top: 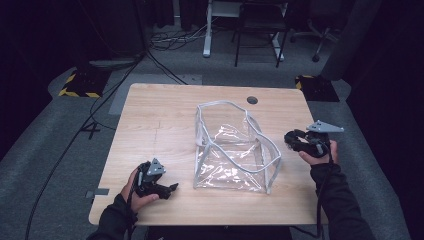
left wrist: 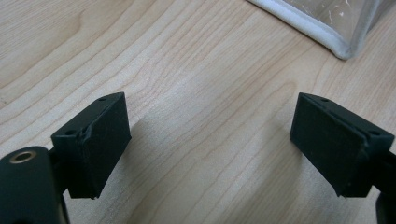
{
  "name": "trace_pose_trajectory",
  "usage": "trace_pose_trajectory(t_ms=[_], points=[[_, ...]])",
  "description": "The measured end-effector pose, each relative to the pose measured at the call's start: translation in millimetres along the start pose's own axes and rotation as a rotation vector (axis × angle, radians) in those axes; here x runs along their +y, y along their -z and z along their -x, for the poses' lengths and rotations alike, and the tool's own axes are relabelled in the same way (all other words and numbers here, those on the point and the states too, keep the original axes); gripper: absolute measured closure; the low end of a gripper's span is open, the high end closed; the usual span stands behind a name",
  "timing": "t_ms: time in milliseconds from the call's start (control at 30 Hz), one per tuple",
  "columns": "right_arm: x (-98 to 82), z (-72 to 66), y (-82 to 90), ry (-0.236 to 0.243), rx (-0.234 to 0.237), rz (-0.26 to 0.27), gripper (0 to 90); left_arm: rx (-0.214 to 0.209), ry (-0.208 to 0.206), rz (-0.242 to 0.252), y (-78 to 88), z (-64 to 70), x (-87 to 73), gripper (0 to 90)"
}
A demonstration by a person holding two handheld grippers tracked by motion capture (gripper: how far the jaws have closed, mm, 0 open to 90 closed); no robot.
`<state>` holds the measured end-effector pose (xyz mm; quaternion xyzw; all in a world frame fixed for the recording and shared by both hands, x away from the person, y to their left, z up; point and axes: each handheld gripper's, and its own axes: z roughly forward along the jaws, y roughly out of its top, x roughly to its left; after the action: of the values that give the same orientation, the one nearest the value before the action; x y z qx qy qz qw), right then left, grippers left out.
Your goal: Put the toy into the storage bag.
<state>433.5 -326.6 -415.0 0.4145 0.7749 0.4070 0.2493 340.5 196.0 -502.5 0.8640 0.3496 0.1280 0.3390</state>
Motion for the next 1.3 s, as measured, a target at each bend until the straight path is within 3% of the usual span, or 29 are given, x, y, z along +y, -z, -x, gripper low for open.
trace_pose_trajectory(t_ms=[367, 533, 1300], points=[[32.8, -1.1, 23.2, 0.010, 0.012, 0.061, 48.3, -0.004, 0.006, -0.003, 0.0, 0.2, 0.0, 12.2], [51.7, -3.9, 35.5, 0.041, 0.006, 0.085, 48.3, -0.004, 0.009, -0.004, -0.4, 0.0, 0.1, 11.0], [103.6, -19.5, 54.4, 0.098, 0.006, 0.125, 48.3, 0.004, 0.007, -0.003, -1.1, -0.7, 0.9, 10.1]])
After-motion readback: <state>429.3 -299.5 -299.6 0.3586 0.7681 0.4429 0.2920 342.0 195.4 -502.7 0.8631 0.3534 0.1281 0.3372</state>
